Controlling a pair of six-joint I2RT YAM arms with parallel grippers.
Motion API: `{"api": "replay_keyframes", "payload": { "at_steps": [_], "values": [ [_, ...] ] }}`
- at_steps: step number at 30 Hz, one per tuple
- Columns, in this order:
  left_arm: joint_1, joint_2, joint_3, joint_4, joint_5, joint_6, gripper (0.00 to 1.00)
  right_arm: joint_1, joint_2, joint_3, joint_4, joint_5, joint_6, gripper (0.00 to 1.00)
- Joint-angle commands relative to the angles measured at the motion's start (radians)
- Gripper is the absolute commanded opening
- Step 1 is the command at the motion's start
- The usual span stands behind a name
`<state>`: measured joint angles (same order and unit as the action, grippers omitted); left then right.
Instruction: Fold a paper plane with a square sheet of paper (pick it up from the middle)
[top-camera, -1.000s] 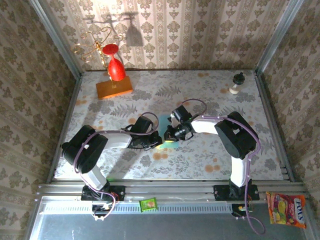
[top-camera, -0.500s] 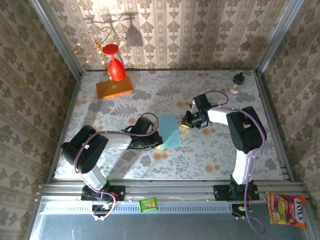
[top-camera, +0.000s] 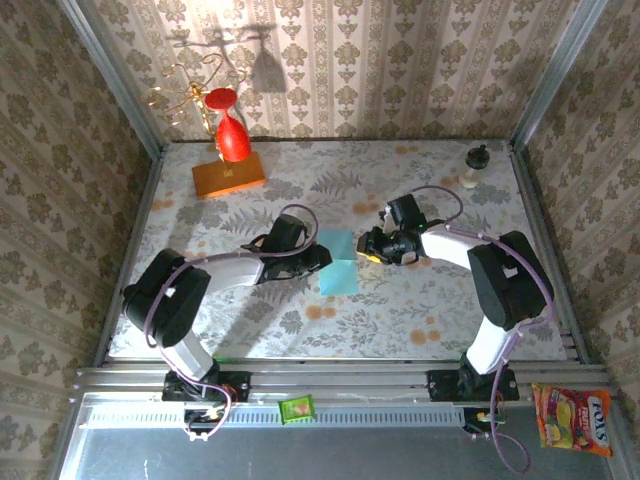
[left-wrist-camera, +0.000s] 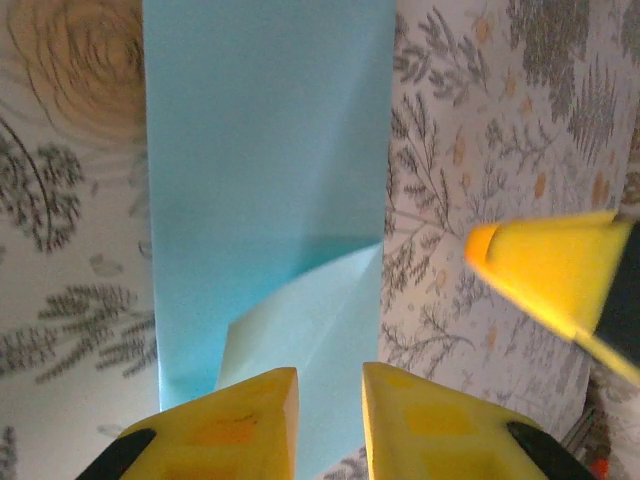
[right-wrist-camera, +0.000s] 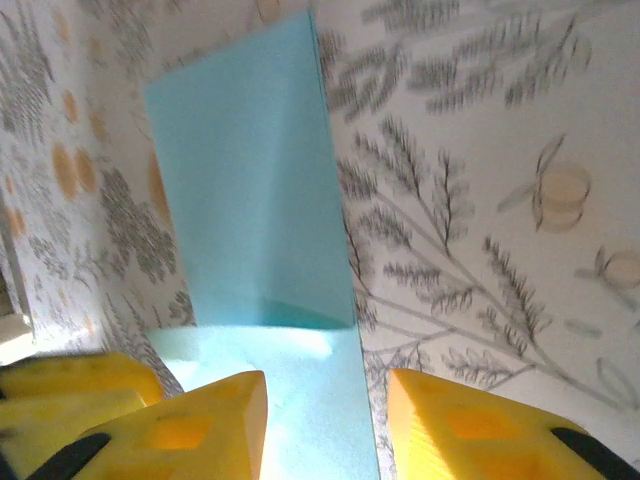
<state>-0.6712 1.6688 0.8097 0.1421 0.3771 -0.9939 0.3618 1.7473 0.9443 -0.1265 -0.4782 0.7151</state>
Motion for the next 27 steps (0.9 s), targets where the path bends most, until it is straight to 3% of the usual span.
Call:
{"api": "replay_keyframes", "payload": {
  "at_steps": [1,27],
  "values": [
    [0.009,0.050,0.036,-0.006,0.000,0.023,0.24,0.026,-0.011,-0.014,0.021,-0.014,0.043,0.39],
    [0.027,0.133,-0.043,0.058,0.000,-0.037,0.24,0.061,0.097,0.001,0.085,-0.077,0.169,0.28]
  ]
}}
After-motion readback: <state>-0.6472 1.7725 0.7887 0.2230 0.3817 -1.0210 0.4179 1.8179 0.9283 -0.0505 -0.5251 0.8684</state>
